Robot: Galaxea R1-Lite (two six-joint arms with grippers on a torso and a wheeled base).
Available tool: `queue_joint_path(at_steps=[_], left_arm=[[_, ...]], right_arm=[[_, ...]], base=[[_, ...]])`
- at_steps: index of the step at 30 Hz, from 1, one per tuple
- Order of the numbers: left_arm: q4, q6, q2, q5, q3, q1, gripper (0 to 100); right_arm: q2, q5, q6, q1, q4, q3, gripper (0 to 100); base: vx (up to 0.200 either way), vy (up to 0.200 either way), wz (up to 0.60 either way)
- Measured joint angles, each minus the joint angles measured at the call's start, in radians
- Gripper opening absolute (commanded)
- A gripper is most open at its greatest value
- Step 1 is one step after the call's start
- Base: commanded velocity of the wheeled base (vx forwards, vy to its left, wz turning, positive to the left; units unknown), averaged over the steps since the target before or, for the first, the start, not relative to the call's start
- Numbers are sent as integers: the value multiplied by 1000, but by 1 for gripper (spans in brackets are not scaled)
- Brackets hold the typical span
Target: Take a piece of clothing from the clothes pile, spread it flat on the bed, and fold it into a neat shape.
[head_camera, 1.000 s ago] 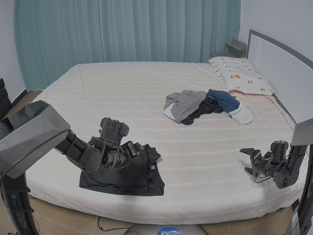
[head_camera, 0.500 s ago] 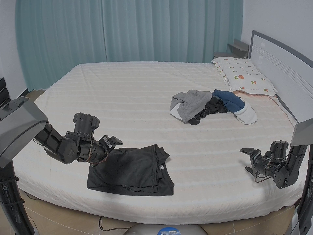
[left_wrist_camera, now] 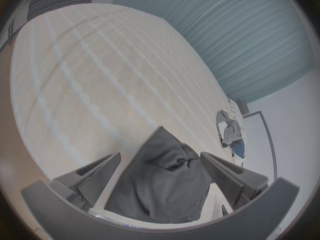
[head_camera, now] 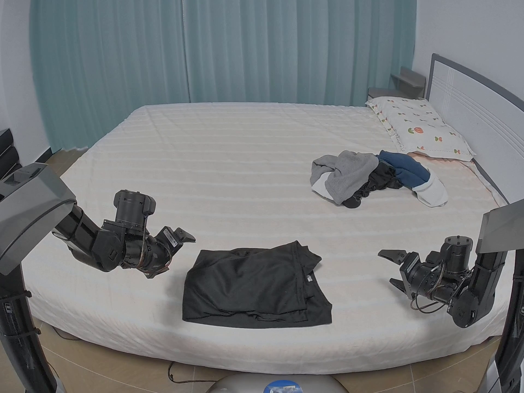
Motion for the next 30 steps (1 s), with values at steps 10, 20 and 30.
queue_joint_path(at_steps=[10, 20, 30], left_arm=[[0, 0, 20, -20, -2, 12, 100], [-2, 0, 62, -28, -3, 7, 100], [-2, 0, 89, -28, -10, 6, 100]], right_arm=[[-3, -4, -85, 160, 20, -24, 100], [25, -4, -182, 167, 80, -68, 100], [52, -3, -228, 167, 74, -63, 100]], base=[[0, 180, 0], [0, 0, 0], [0, 0, 0]])
